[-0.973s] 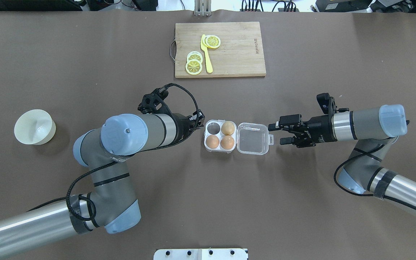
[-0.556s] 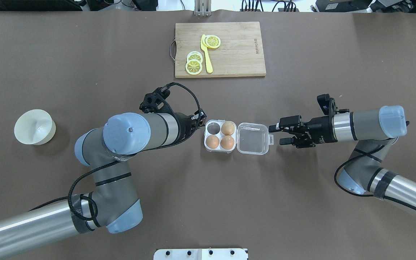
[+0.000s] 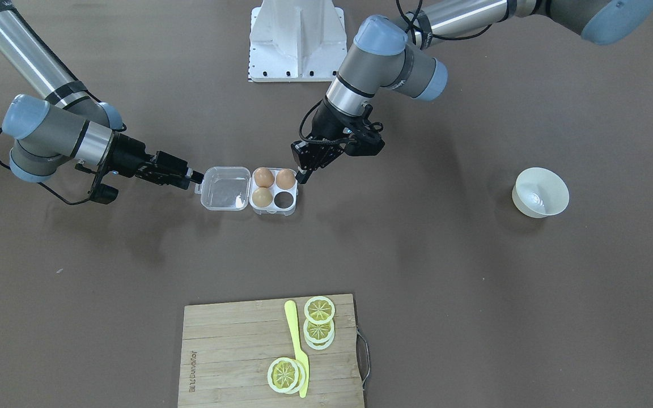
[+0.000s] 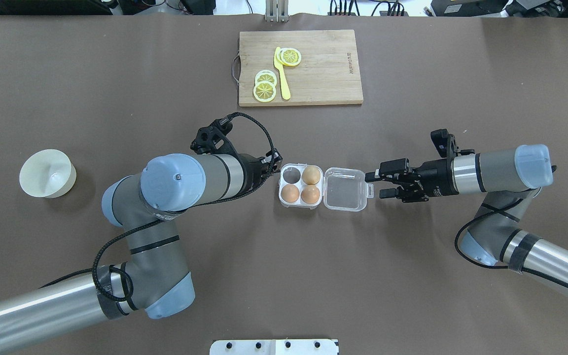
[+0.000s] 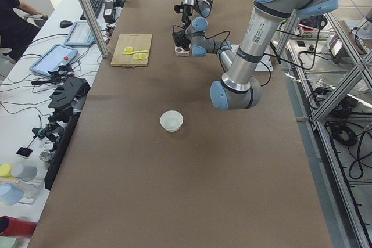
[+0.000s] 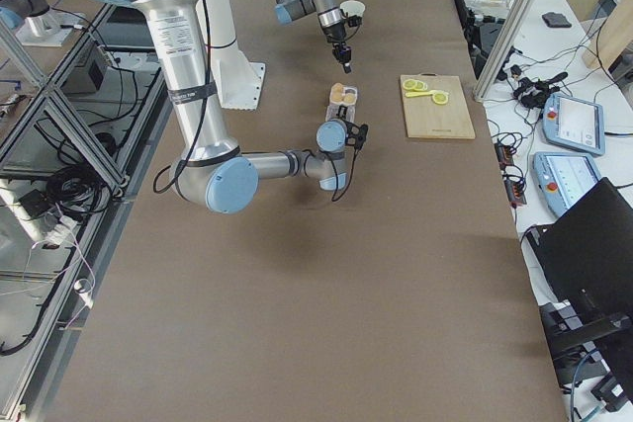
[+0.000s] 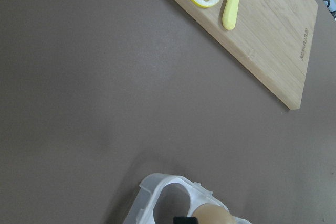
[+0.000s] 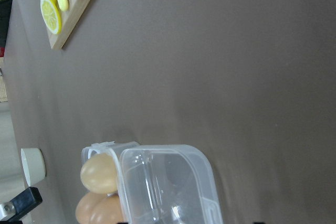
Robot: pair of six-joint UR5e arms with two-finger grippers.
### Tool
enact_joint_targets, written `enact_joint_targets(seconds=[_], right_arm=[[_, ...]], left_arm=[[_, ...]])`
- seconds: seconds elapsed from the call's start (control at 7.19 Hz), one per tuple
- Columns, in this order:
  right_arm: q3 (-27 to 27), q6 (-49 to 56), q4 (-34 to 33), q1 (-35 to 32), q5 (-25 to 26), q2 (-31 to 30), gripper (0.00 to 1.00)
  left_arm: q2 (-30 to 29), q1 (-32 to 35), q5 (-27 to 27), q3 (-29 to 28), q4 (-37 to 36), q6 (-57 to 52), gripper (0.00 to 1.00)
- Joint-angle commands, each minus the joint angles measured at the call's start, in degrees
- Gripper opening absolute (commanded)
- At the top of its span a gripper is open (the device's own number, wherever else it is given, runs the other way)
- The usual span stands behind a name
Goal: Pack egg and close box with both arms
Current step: 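Grasp the edge of the clear lid with the right gripper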
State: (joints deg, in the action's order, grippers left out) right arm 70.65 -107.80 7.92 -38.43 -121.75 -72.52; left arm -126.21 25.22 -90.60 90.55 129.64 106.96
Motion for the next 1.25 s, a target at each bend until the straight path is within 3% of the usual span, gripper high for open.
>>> enact_joint_targets(seconds=[0.0,1.11], right_arm=[[-0.3,0.1,0.0,0.3,0.0,0.1,0.81],[-0.3,0.2,0.0,0.6,0.1,0.4,0.73]], left_arm=[[0.0,0.1,0.0,0.1,0.0,0.0,0.00],[0.2,0.1,0.0,0.4,0.0,-0.1,0.00]])
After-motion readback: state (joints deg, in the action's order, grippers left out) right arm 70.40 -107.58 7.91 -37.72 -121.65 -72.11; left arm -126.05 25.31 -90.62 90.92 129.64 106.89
